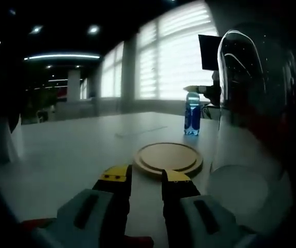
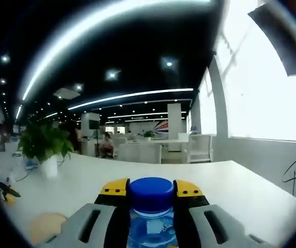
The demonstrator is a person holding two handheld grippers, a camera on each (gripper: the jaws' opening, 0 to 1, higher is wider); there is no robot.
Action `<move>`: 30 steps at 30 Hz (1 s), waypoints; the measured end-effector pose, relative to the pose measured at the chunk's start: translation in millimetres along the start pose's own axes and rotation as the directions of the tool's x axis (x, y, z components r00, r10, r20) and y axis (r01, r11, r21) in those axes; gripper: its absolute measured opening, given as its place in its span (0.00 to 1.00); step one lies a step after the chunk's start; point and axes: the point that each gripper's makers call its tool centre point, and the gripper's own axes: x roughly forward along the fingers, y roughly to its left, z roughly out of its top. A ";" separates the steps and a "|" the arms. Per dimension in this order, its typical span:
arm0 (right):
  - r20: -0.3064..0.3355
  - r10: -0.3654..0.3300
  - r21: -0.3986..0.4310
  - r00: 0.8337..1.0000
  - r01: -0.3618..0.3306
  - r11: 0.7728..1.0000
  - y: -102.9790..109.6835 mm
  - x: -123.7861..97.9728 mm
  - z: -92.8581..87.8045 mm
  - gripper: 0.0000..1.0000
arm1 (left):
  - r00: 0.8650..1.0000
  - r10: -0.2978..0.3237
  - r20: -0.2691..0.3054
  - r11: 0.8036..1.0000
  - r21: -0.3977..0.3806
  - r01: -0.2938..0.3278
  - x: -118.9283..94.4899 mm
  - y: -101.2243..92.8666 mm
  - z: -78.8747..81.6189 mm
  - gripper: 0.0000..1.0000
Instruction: Open the cover put in the Mizone put the cover back on
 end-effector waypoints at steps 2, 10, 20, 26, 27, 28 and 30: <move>0.011 0.006 0.005 1.000 -0.006 1.000 2.0 0.7 0.5 0.25 | 1.000 0.000 -0.001 1.000 0.002 0.000 -0.2 -0.3 -0.2 0.18; 0.052 -0.010 0.037 0.999 0.008 0.999 6.8 3.7 1.4 0.25 | 1.000 0.004 0.001 1.000 0.010 -0.004 -1.5 0.8 0.7 0.18; 0.063 -0.004 0.029 0.998 0.002 1.000 8.3 2.5 2.8 0.25 | 1.000 -0.002 -0.016 1.000 0.024 0.002 0.9 -1.4 -3.7 0.18; 0.072 -0.020 0.029 0.997 0.018 0.999 8.0 2.6 3.3 0.25 | 1.000 0.000 -0.023 1.000 0.027 0.001 1.7 -1.5 -5.5 0.18; 0.071 -0.023 0.035 0.997 0.020 0.999 7.6 2.8 3.2 0.25 | 1.000 -0.001 -0.023 1.000 0.027 0.002 1.7 -2.0 -5.5 0.18; 0.068 -0.029 0.032 0.997 0.027 0.999 7.7 3.0 3.3 0.25 | 1.000 -0.002 -0.023 1.000 0.028 0.002 1.7 -2.2 -5.3 0.18; 0.067 -0.034 0.032 0.997 0.032 0.999 7.8 3.8 3.1 0.25 | 1.000 -0.001 -0.021 1.000 0.027 0.002 1.6 -2.2 -4.9 0.18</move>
